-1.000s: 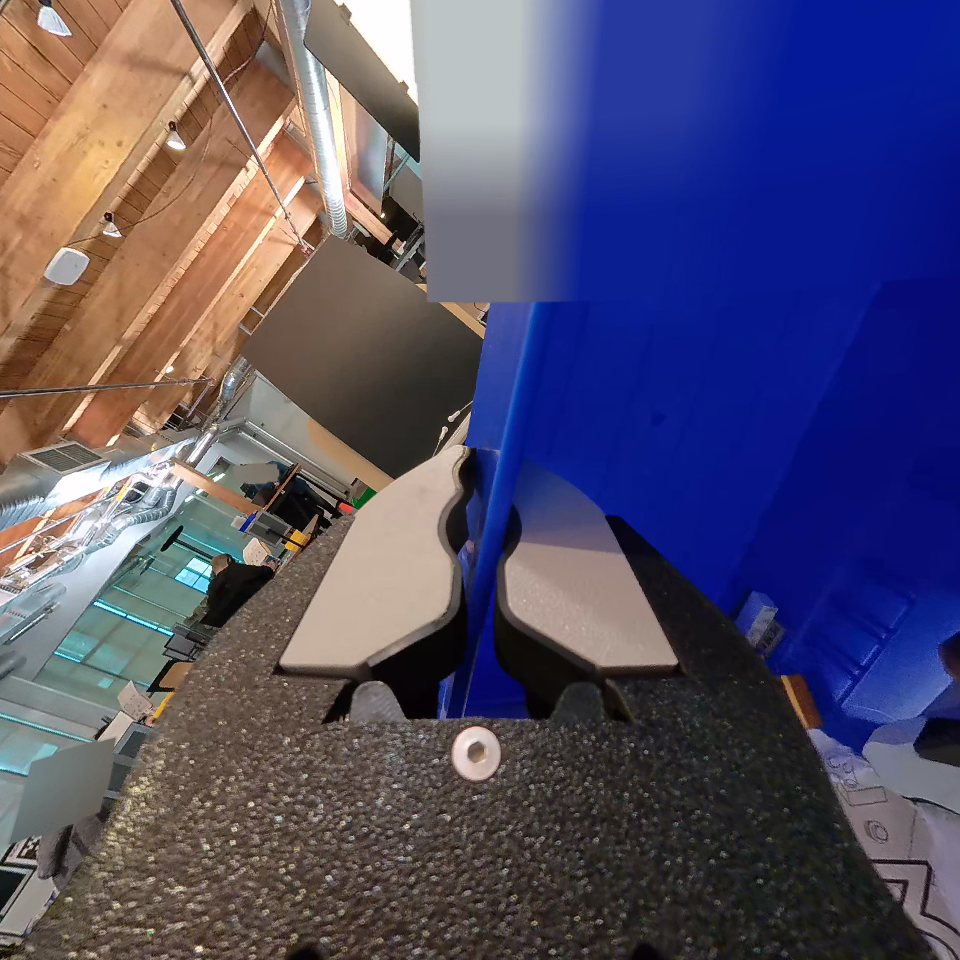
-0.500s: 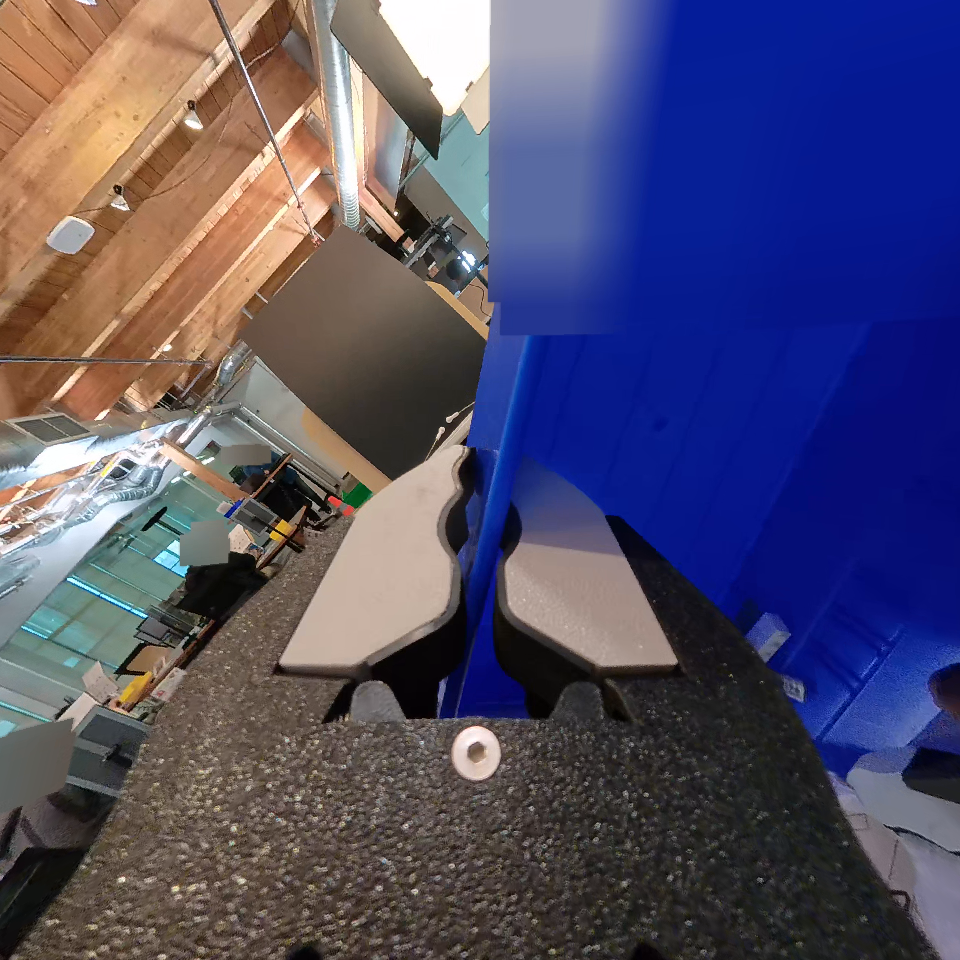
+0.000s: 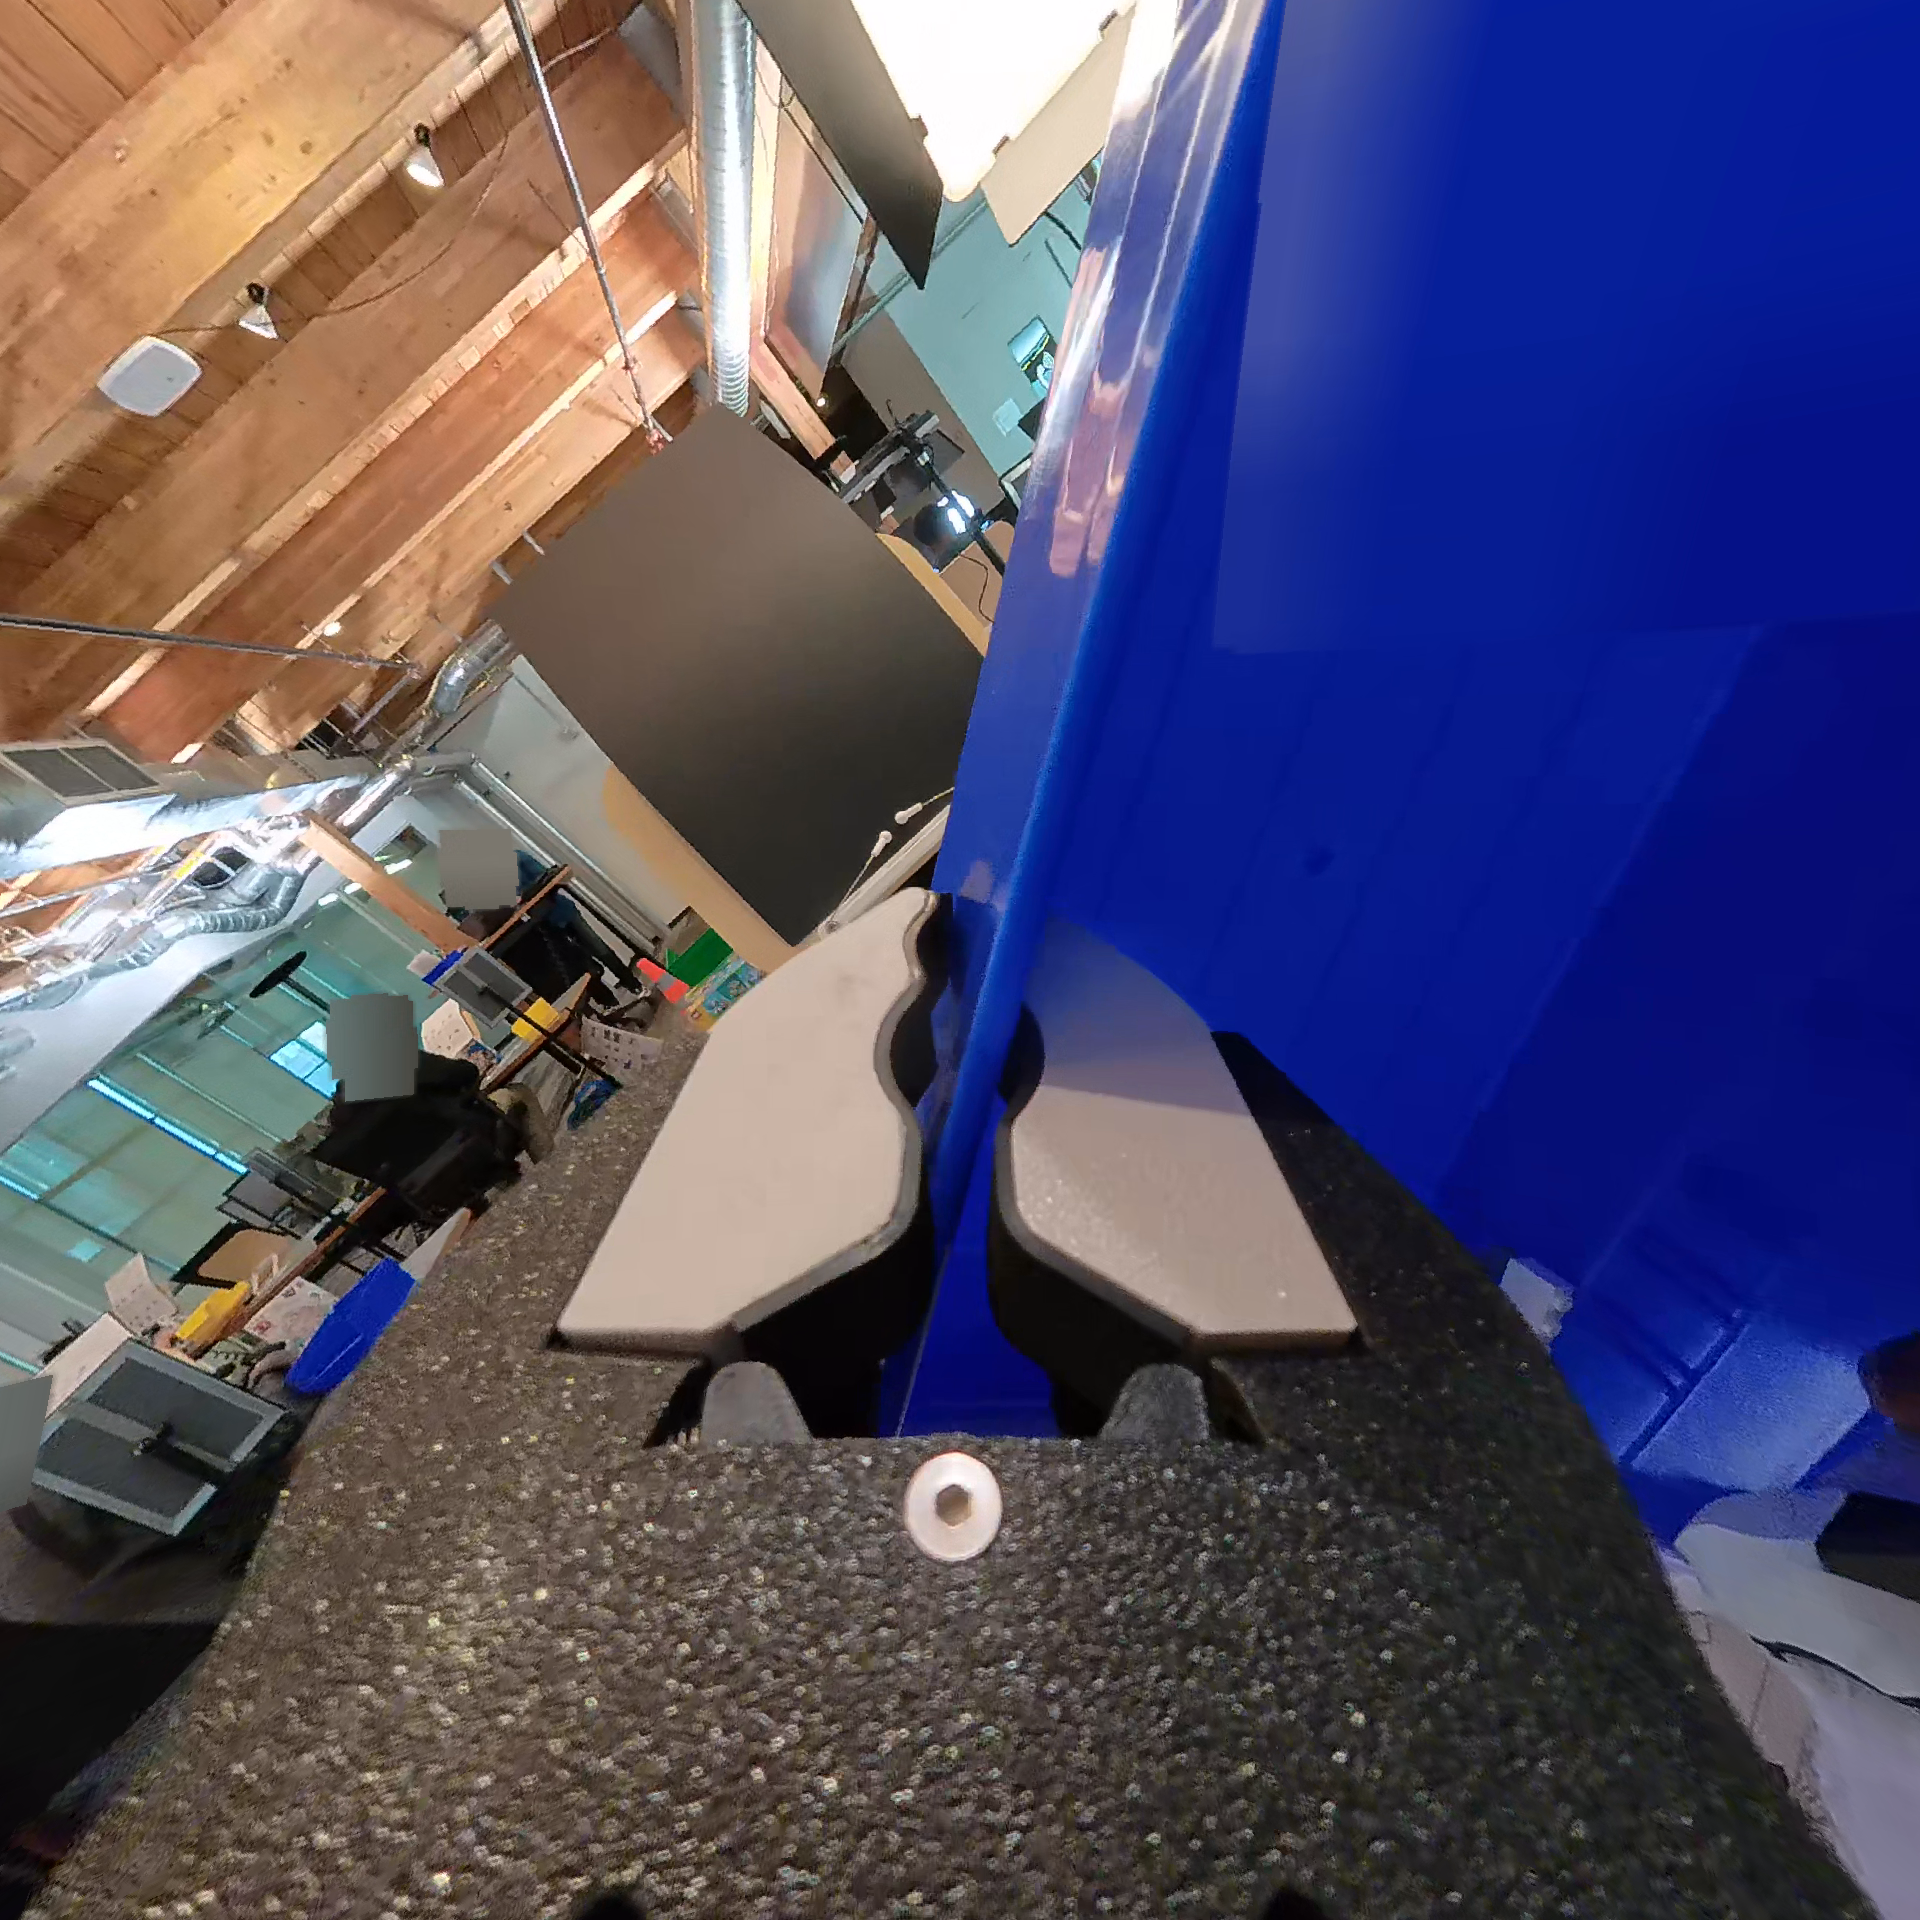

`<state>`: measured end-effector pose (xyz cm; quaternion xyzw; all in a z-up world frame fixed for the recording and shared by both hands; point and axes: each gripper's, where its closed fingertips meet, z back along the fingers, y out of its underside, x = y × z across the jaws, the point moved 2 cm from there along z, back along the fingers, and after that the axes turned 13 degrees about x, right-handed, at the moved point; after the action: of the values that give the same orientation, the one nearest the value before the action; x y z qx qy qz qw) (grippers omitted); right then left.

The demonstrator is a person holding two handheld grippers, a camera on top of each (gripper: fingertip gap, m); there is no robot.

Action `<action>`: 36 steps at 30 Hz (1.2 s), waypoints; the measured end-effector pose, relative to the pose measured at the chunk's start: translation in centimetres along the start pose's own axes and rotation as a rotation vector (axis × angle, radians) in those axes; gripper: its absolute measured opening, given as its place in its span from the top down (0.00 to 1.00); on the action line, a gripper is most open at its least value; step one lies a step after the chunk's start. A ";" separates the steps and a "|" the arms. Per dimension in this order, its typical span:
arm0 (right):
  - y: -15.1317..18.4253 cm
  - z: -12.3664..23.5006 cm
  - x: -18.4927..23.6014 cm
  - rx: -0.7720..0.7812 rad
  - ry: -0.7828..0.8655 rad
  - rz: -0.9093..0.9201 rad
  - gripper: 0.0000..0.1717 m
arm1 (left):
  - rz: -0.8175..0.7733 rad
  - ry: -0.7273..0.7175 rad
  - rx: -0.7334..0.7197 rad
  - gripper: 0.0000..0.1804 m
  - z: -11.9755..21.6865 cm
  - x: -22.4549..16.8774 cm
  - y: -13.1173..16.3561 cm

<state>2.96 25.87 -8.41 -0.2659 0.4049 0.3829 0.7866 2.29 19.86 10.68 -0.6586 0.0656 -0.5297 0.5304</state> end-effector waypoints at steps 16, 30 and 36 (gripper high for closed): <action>-0.5 -0.1 0.3 0.020 0.028 0.034 1.00 | 0.128 0.075 0.044 0.97 -0.8 1.0 1.3; -0.4 -0.2 -0.1 0.041 0.115 0.080 1.00 | 0.132 0.022 0.013 0.97 0.5 2.2 1.0; -0.3 -0.3 -0.4 0.051 0.136 0.087 1.00 | 0.077 0.009 0.005 0.97 0.6 1.8 0.3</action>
<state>2.91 25.33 -8.21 -0.2533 0.4782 0.3871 0.7465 3.69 18.94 11.71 -0.6519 0.0920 -0.5122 0.5516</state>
